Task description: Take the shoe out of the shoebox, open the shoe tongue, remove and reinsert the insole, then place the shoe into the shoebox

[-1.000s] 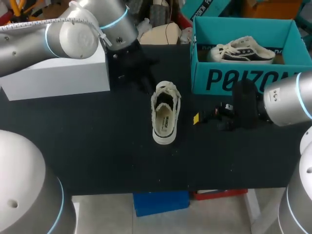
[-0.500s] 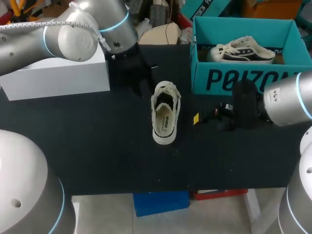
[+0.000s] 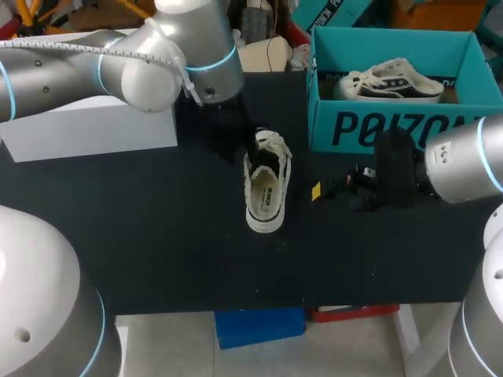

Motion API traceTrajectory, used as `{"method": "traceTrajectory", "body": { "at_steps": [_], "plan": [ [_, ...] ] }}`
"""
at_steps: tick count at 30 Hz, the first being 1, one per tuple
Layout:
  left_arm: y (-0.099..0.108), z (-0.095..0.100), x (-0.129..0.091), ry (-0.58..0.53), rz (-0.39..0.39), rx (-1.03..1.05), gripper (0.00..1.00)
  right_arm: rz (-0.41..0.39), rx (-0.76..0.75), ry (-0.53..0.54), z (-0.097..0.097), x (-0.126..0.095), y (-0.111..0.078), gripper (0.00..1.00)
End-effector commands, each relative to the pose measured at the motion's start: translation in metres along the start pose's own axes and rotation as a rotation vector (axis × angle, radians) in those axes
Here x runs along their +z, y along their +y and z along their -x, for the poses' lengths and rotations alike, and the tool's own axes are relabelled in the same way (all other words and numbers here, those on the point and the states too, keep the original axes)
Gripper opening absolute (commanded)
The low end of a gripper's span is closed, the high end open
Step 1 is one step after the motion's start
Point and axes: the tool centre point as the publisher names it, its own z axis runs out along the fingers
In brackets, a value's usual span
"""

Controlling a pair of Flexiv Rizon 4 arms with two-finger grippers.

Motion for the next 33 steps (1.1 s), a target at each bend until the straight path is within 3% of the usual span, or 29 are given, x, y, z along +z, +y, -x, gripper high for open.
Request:
{"method": "traceTrajectory", "body": {
  "at_steps": [1,14,33],
  "plan": [
    [0.002,0.004,0.013,0.0,-0.009,0.008,0.42,0.0,0.0,-0.002,-0.001,0.001,0.0,1.0],
    [-0.002,-0.001,0.048,0.029,-0.055,0.006,0.42,0.0,0.0,-0.002,-0.001,0.001,0.0,1.0],
    [-0.003,-0.002,0.067,0.082,-0.06,0.002,0.36,0.0,0.0,-0.002,-0.001,0.001,0.0,1.0]
  ]
}}
